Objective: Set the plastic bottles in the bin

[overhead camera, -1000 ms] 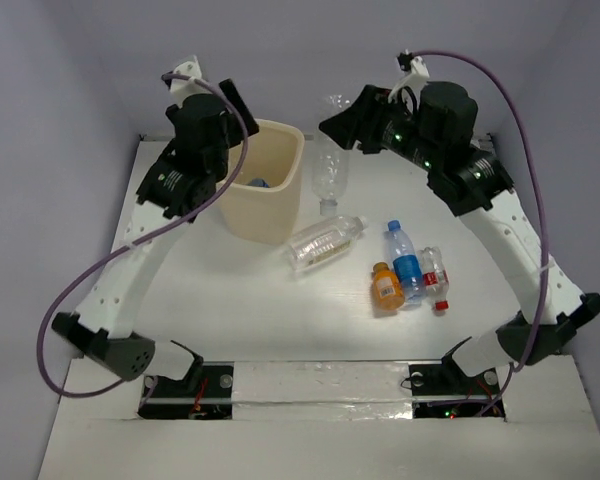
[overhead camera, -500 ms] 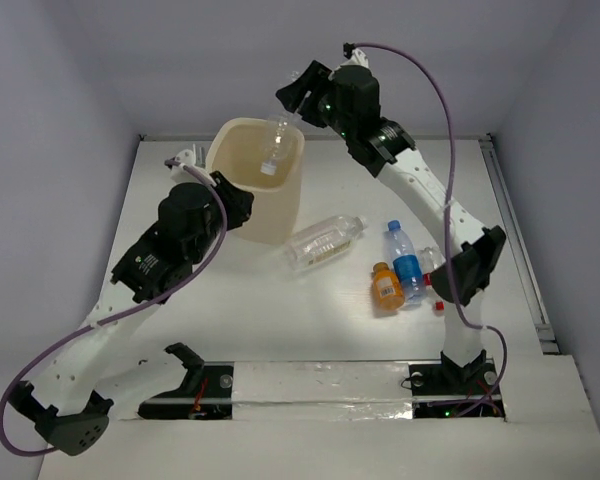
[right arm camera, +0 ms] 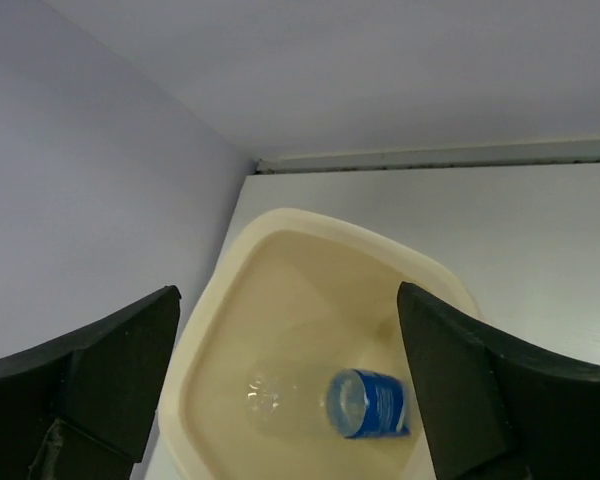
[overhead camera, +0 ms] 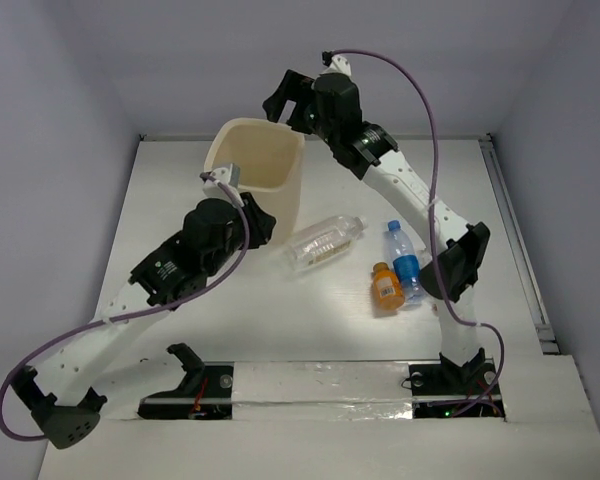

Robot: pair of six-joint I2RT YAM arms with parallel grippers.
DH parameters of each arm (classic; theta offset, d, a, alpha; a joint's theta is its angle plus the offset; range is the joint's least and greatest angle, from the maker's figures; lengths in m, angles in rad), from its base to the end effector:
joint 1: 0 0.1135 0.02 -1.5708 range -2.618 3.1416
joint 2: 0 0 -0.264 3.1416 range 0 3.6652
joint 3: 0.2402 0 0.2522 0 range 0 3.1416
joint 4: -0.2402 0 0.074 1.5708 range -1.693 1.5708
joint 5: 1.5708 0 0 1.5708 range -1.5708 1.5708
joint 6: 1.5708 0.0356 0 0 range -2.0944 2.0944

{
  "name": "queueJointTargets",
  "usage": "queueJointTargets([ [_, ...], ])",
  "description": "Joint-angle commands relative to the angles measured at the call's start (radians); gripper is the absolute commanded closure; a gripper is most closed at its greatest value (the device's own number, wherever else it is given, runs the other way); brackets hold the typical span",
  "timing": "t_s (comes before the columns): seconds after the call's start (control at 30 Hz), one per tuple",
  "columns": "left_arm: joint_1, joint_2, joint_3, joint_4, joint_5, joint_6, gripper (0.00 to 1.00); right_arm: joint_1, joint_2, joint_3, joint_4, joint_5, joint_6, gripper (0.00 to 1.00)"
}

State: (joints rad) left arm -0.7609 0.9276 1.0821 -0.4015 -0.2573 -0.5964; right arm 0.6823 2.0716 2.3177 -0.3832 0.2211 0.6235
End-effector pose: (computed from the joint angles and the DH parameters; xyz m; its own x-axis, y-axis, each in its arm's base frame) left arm 0.1508 -0.1311 0.3952 -0.4207 -0.3494 -0.8372 0.3045 0.8149 -0.4931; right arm 0.3755 0.2950 0.4481 -0.3469 0.4522 -0.8217 -0.3006 0.7763 0.5541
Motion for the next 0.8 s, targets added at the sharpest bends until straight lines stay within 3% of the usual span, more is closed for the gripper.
queueJointTargets([
  [0.0, -0.067, 0.066, 0.053, 0.082, 0.020, 0.099, 0.76, 0.005, -0.143, 0.014, -0.006, 0.021, -0.125, 0.07],
  [0.07, -0.106, 0.132, 0.094, 0.102, 0.020, 0.141, 0.76, 0.005, -0.258, -0.114, -0.010, 0.047, -0.160, 0.24],
  [0.1, -0.126, 0.160, 0.111, 0.101, 0.020, 0.148, 0.76, 0.005, -0.309, -0.188, 0.007, 0.066, -0.186, 0.54],
  [0.2, -0.216, 0.276, 0.170, 0.099, 0.012, 0.142, 0.78, -0.050, -0.532, -0.522, 0.041, 0.061, -0.171, 0.88],
  [0.3, -0.276, 0.396, 0.208, 0.105, 0.058, 0.051, 0.84, -0.159, -0.726, -0.816, -0.002, 0.012, -0.124, 0.96],
  [0.43, -0.328, 0.516, 0.222, 0.145, 0.118, -0.061, 0.89, -0.325, -0.909, -1.086, -0.081, -0.075, -0.110, 0.96],
  [0.57, -0.350, 0.654, 0.239, 0.214, 0.242, -0.163, 0.88, -0.397, -1.004, -1.227, -0.161, -0.078, -0.136, 0.95],
  [0.6, -0.350, 0.674, 0.237, 0.233, 0.253, -0.181, 0.85, -0.409, -1.013, -1.247, -0.178, -0.075, -0.139, 0.95],
  [0.7, -0.359, 0.749, 0.228, 0.299, 0.323, -0.249, 0.65, -0.466, -1.039, -1.319, -0.181, -0.086, -0.137, 0.95],
  [0.73, -0.359, 0.769, 0.229, 0.305, 0.332, -0.264, 0.48, -0.498, -1.051, -1.336, -0.177, -0.092, -0.137, 0.95],
  [0.77, -0.359, 0.812, 0.242, 0.312, 0.342, -0.285, 0.41, -0.516, -1.053, -1.360, -0.172, -0.106, -0.142, 0.94],
])
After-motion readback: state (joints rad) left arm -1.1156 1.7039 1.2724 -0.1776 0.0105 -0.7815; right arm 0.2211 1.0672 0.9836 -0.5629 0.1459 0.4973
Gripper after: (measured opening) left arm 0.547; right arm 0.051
